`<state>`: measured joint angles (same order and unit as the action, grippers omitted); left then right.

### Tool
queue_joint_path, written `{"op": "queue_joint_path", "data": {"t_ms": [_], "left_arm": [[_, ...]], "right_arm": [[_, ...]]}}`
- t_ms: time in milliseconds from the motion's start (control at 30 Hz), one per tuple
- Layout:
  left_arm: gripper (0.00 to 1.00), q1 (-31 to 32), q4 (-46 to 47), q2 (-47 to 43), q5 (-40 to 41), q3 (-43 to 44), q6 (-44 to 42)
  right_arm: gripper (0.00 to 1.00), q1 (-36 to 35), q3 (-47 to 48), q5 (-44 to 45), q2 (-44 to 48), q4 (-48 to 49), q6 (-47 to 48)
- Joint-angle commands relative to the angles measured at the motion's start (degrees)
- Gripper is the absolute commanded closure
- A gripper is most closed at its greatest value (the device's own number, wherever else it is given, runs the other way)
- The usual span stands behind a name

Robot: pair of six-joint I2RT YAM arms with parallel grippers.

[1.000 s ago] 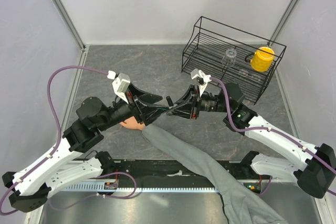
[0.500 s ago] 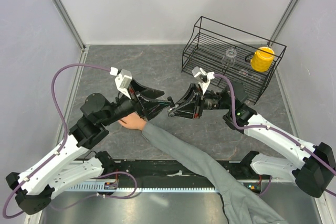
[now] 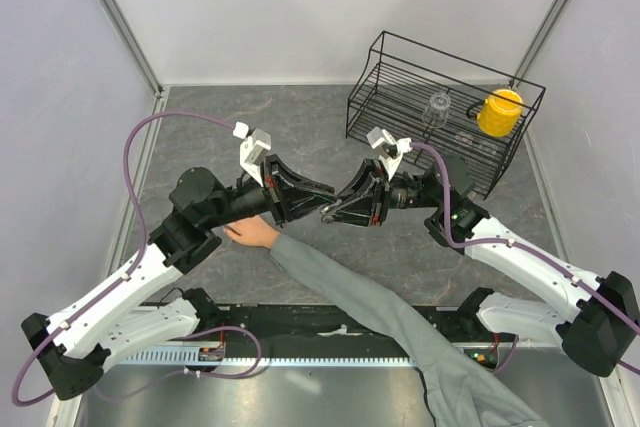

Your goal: Paint the nails

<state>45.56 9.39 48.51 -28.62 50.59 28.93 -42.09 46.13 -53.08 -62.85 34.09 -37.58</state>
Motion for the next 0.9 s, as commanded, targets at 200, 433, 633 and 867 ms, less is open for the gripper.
{"op": "queue_joint_path", "data": {"t_ms": [200,433,633,867], "left_arm": [[0.98,3.19,-13.24,2.55,22.34,7.75,-4.49],[0.98,11.74,-27.04,13.00,53.22,19.54,-0.38],[0.75,11.57,-26.01,12.23,46.75,19.38,-0.62],[0.32,2.28,-18.27,2.92,26.81,12.26,-2.21]], "right_arm": [[1.00,-14.75,13.36,48.35,-1.22,-35.39,29.31],[1.00,-28.31,12.32,87.18,-6.58,-26.18,31.52],[1.00,-25.95,10.22,75.17,-4.23,-23.11,32.49],[1.00,-13.12,3.35,35.22,2.12,-19.84,26.60]]}}
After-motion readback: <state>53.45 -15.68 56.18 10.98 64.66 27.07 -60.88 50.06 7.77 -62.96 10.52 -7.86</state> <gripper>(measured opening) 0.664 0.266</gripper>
